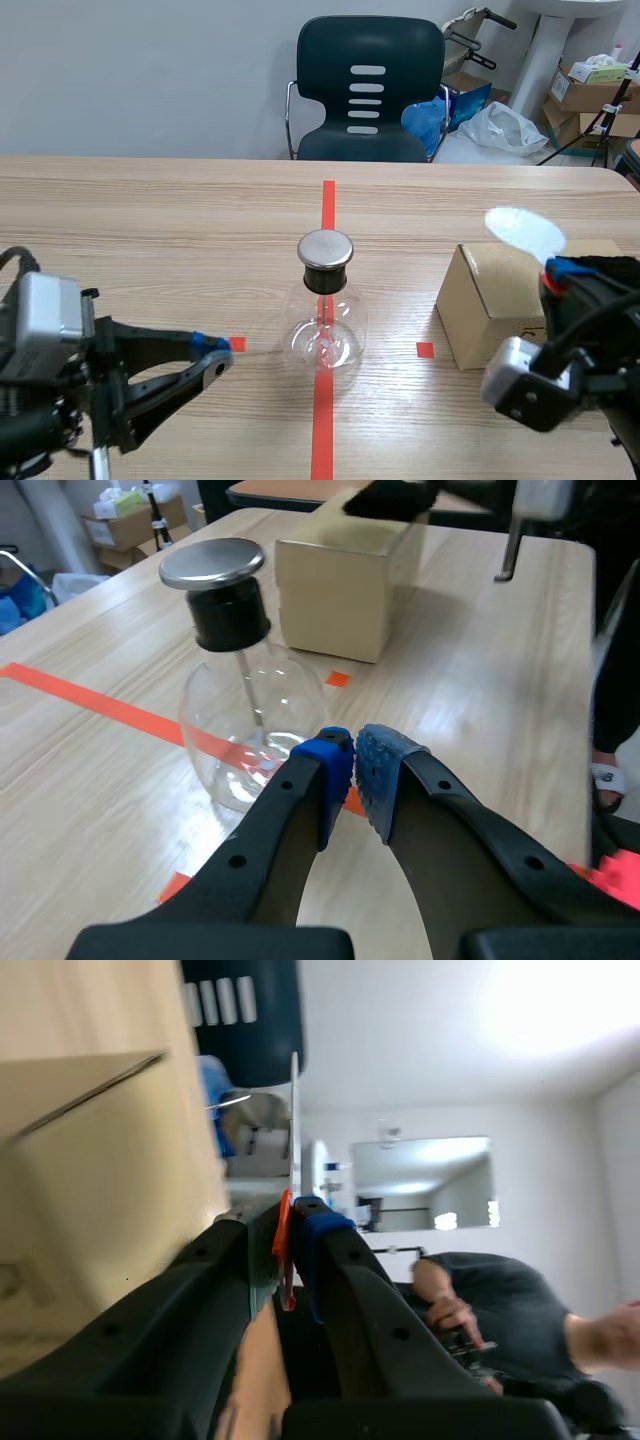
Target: Do the electroscope experiment
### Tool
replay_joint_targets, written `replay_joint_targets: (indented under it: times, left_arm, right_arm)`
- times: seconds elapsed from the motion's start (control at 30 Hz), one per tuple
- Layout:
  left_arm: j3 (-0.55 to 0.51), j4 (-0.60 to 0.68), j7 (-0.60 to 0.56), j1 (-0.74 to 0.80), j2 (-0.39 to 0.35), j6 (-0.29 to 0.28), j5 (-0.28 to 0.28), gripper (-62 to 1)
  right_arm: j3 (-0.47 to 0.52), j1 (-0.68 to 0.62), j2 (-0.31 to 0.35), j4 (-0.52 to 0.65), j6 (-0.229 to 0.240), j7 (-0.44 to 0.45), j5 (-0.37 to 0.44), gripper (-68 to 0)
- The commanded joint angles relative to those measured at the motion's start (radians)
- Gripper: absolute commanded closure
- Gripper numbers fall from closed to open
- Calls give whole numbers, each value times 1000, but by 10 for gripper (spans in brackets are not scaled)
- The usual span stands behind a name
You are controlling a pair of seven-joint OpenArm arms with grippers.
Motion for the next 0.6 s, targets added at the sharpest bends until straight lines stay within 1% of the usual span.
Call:
replay_joint_targets:
  times: [0.0,0.03,0.1,0.23,0.3,0.43,0.57]
  left_arm:
    - [-3,-22,6,-31,15,-5,6,-59]
    - [-3,-41,14,-45,32,-5,18,-59]
    - [-3,-84,31,-73,65,-5,24,-59]
    - [-2,-178,50,-121,126,-6,26,-59]
    - [-2,-225,51,-143,156,-6,34,-59]
    - [-1,-311,51,-182,209,-6,70,-59]
    - [-1,-375,49,-205,245,-7,70,-59]
  right_arm:
    - [-15,12,13,24,-47,-30,-25,-10]
    - [-26,12,12,34,-32,-52,-45,-10]
    - [-51,20,5,39,-13,-97,-89,-10]
    - [-112,59,-21,39,-10,-186,-150,-10]
    - [-147,85,-31,39,2,-234,-177,-10]
    - [-211,143,-42,39,75,-312,-195,-10]
    - [-278,205,-42,38,107,-380,-198,-10]
